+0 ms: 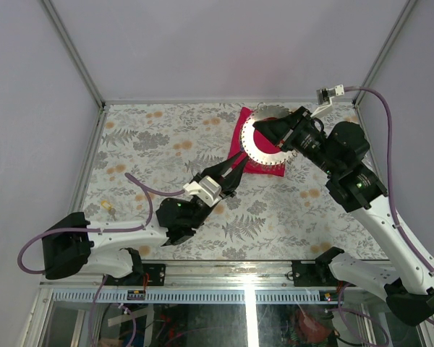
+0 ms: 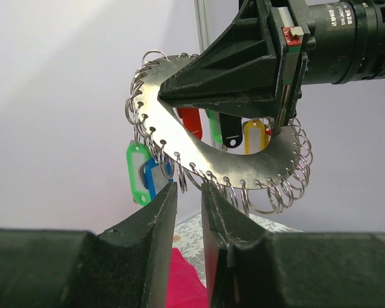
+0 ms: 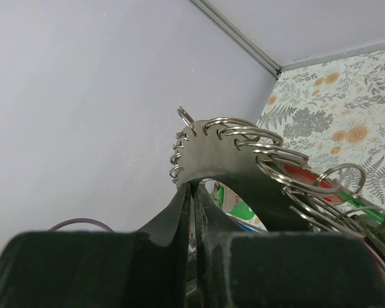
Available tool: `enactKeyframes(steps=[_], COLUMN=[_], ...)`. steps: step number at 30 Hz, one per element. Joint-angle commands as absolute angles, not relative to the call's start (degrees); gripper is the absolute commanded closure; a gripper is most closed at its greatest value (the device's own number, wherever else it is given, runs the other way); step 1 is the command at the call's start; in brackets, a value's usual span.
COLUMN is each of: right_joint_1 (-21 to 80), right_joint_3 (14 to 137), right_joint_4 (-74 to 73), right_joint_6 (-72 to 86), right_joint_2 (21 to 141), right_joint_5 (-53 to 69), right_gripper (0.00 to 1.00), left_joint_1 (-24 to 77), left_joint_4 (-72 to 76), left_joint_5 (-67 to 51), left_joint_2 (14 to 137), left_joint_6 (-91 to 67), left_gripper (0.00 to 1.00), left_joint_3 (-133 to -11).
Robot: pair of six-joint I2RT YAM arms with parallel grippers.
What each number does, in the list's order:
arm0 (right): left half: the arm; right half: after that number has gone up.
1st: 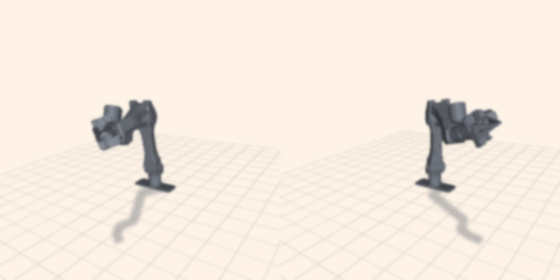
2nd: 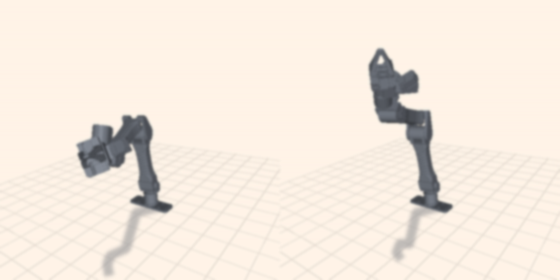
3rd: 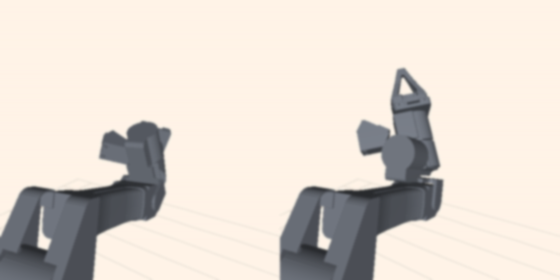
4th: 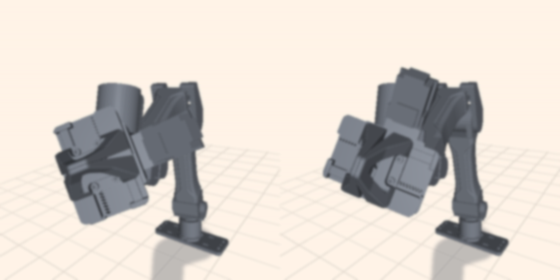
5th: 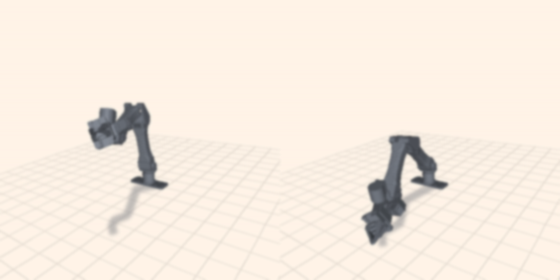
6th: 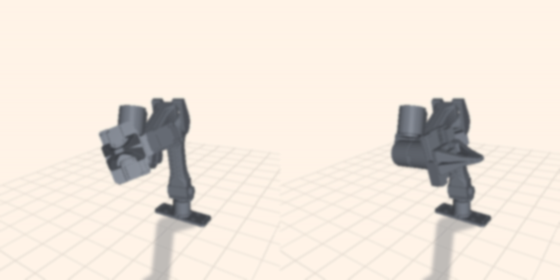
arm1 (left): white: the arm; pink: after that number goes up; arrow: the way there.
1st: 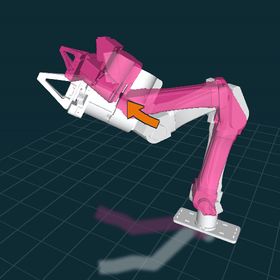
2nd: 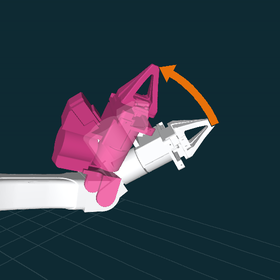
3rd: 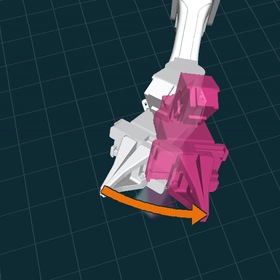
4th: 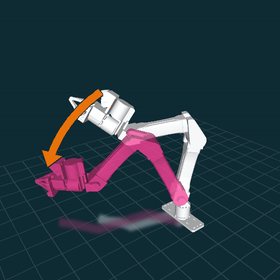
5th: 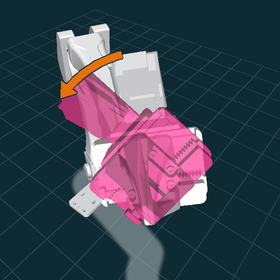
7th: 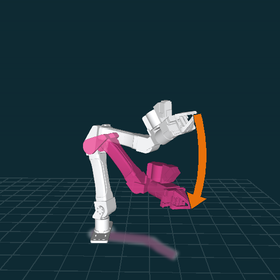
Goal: Put the keys on the keyring
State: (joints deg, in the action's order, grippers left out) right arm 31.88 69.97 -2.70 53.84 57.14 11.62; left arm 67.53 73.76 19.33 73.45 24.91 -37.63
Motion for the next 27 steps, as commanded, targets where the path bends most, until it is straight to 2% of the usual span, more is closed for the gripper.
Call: enactKeyframes(steps=[1, 18, 27], right_joint_1=[31.7, 31.7, 31.7], right_joint_3=[70.7, 70.8, 68.4], right_joint_4=[2.9, 2.8, 6.6], right_joint_6=[54.2, 53.9, 53.3], right_joint_2=[54.8, 54.5, 52.8], right_joint_5=[13.1, 12.9, 12.3], right_gripper=[1.0, 1.0, 1.0], left_joint_1=[67.9, 67.9, 67.9], left_joint_4=[80.3, 81.1, 75.1], left_joint_5=[21.4, 20.8, 17.2], left_joint_2=[74.0, 72.2, 67.1], left_joint_6=[27.6, 29.8, 27.0], left_gripper=[0.77, 0.77, 0.76], left_joint_3=[-39.4, -37.5, -35.7])
